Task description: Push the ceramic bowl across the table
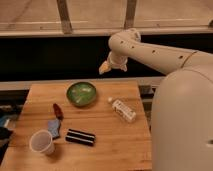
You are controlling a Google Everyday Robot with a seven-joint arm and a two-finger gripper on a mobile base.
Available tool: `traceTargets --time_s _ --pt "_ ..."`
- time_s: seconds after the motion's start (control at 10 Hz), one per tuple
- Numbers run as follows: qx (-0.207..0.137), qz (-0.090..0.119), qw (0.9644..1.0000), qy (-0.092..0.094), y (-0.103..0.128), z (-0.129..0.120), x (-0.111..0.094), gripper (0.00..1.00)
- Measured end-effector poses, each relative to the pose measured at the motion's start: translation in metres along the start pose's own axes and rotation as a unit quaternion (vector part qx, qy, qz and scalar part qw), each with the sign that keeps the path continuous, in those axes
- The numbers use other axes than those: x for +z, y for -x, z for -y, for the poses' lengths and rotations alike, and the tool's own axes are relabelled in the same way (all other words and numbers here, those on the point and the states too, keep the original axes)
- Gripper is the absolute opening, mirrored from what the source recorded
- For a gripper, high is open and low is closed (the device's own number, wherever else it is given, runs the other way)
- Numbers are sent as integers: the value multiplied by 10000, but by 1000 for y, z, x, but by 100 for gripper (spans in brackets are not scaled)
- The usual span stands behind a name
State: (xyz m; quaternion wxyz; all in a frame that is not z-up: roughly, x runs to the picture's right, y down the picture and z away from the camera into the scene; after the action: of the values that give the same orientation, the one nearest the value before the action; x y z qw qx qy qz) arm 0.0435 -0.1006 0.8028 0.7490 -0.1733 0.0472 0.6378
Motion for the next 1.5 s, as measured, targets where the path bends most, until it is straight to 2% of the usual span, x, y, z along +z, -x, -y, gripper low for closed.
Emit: traceTargets --time_s 1.3,1.4,1.5 --pt "0 0 10000 0 0 0 0 80" --pt "0 0 10000 0 0 0 0 79" --pt "0 0 10000 0 0 0 0 72"
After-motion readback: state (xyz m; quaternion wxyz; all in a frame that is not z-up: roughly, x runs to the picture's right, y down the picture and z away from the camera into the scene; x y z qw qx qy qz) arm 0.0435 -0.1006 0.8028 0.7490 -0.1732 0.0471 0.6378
